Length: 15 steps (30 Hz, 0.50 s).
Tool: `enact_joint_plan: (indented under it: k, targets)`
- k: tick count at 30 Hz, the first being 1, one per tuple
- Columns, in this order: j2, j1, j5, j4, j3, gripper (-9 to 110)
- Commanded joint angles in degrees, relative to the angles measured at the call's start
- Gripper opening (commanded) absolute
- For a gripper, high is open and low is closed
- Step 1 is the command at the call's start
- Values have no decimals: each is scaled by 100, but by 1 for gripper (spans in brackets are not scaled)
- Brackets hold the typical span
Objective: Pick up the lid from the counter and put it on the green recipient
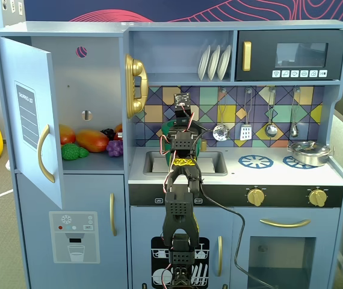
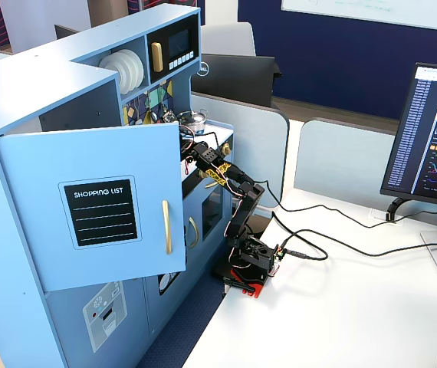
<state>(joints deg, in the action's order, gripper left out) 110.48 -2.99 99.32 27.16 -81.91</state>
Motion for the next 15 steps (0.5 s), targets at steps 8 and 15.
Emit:
enact_joint_plan:
  k: [8,15]
  targets:
    - [369,-88,62,44,18,0]
    - [290,-70,88,44,18,0]
